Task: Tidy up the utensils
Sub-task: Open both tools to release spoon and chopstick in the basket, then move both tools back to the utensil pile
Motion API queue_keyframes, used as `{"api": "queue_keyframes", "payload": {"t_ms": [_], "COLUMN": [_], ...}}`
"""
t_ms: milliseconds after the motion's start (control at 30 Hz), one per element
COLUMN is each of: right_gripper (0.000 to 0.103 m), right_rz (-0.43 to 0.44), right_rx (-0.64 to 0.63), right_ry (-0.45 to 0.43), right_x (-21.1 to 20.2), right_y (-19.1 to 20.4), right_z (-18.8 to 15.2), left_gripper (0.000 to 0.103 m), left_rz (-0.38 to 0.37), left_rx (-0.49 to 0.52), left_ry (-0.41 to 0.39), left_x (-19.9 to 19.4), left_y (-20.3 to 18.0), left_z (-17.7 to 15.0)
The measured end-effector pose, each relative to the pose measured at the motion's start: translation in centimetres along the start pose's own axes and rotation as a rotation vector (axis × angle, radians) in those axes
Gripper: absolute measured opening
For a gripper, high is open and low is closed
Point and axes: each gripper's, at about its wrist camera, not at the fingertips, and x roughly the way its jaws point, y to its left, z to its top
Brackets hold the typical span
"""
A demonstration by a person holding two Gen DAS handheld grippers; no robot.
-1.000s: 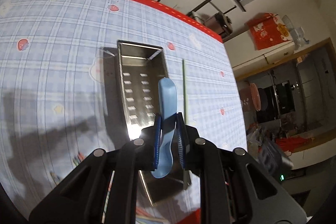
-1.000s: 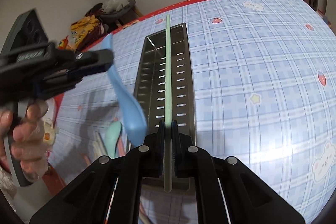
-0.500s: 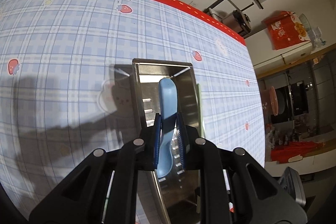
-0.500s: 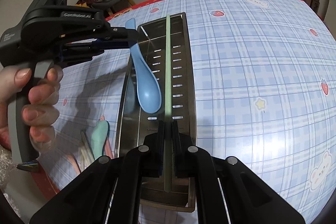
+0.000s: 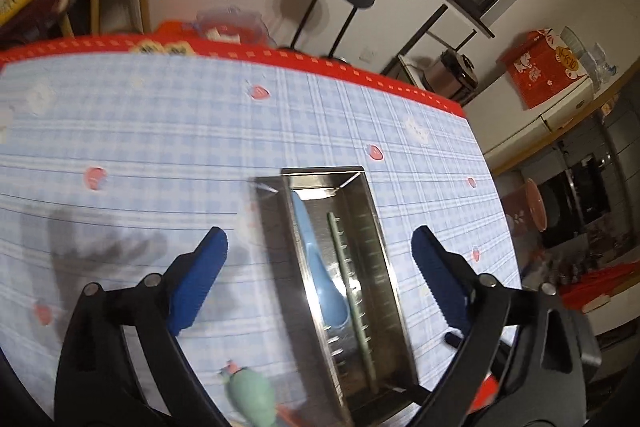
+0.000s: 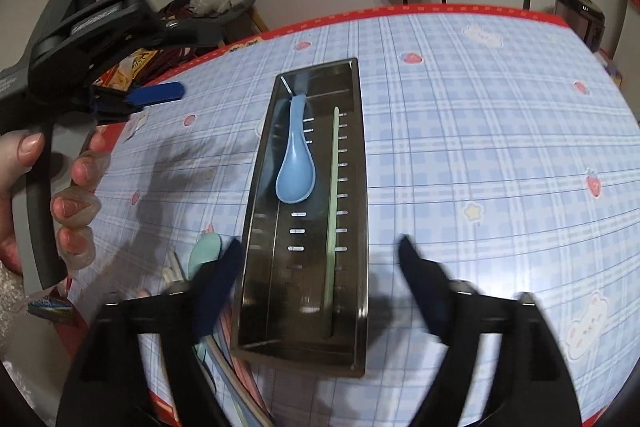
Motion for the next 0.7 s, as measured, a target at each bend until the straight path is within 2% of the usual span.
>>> {"api": "queue_keyframes", "payload": {"t_ms": [67,300,500,700], "right_gripper": [0.097,0.097,0.097,0.097], "right_rz": [0.000,-0.055,-0.041,-0.016], "right_rx": [-0.008,-0.054,-0.088,-0.112], "right_ry": [-0.011,-0.033,-0.029,-0.014], "right_x": [-0.8,-2.5,-2.9,-3.0], "right_y": [0.1,0.0,0.2,1.3], "right_z": [-0.5,-3.3,-6.0,-8.3], "left_gripper": [0.095,0.097,0.097,0.097], "left_rz": [0.041,0.167,0.261,0.342], "left_rx": [0.009,-0.016,-0.080,-0.109], "left_ry": [-0.005,-0.057,-0.060,-0.032], "left_x": [-1.4,-6.1,-8.9,-10.0], "left_y": [0.1,1.8,3.5,4.3], "left_z": [-0.8,-6.0,-12.9,-19.2]}}
